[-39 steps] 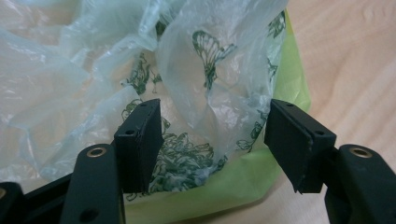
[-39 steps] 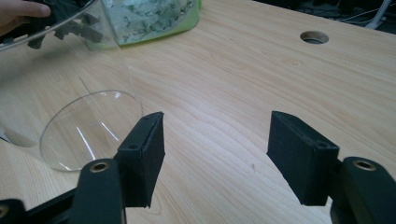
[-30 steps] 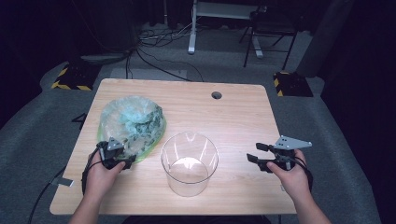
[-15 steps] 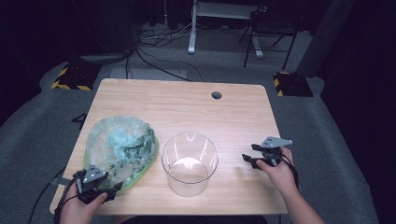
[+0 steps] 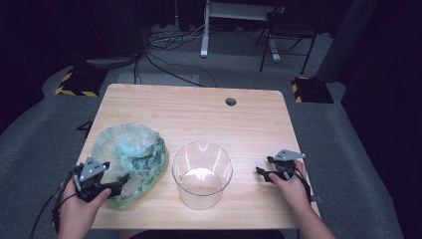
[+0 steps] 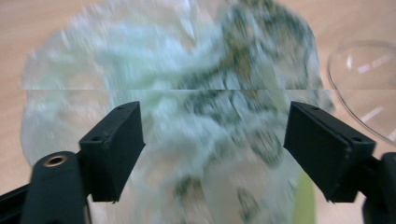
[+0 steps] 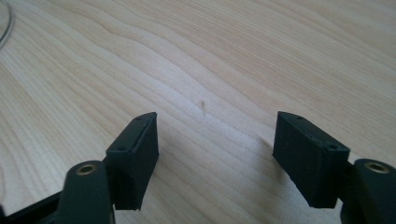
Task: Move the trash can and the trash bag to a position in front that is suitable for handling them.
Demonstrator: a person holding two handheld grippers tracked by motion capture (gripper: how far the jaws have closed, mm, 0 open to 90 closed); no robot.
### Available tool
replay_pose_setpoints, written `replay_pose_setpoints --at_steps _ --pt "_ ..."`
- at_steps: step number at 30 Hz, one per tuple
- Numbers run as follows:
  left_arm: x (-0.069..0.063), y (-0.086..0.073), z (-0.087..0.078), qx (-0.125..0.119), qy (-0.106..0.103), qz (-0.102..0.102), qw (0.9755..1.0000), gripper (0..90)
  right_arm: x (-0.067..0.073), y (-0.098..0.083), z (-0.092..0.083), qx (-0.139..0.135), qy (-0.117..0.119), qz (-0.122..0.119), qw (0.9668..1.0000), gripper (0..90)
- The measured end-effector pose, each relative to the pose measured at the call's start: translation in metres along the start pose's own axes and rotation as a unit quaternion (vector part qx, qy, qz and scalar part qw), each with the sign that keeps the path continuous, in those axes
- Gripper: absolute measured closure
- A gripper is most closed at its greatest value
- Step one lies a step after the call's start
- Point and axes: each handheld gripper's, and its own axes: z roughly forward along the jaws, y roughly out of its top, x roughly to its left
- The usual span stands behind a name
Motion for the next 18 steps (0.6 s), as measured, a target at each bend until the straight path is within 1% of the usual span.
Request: replay_pose_setpoints --at_steps 2,3,4,6,9,11,13,15,16,18 --pt "0.001 0.008 0.01 -0.008 0.009 0.002 0.9999 16.6 0.0 -0.001 -0.001 0.0 0.001 -0.001 1.0 30.4" --pt "0.0 0.011 0.013 -0.012 0.011 -0.004 0.9999 15.6 0.0 -0.001 -0.001 0.0 0.002 -0.002 1.0 30.4" --pt "0.001 0.016 0.02 -0.013 0.01 -0.005 0.9999 16.1 0.001 -0.001 -0.001 -0.001 0.002 -0.001 1.0 30.5" --pt "0.003 0.021 0.03 -0.012 -0.001 0.002 0.9999 16.0 0.001 -0.001 -0.001 -0.001 0.002 -0.001 1.0 30.5" --pt "0.007 0.025 0.046 -0.002 -0.004 0.006 1.0 16.1 0.0 -0.001 -0.001 -0.001 0.002 0.0 1.0 30.6" --pt "0.012 0.025 0.057 0.006 -0.007 0.005 0.9999 16.3 0.0 -0.001 -0.001 -0.001 0.001 0.0 1.0 30.6" --pt "0.017 0.022 0.067 0.015 -0.004 0.003 0.9999 16.8 0.0 -0.001 -0.001 0.0 0.0 -0.001 1.0 30.6" --pt "0.022 0.017 0.076 0.017 0.002 -0.002 0.9999 18.0 0.0 -0.001 -0.001 -0.001 0.002 0.001 1.0 30.9" --pt "0.023 0.015 0.079 0.018 0.001 -0.007 0.9998 18.8 0.0 -0.001 -0.001 -0.001 0.002 0.001 1.0 30.9" --pt "0.027 0.008 0.088 0.026 -0.003 -0.01 0.9996 19.1 0.0 -0.001 -0.001 -0.001 0.001 0.001 1.0 30.9"
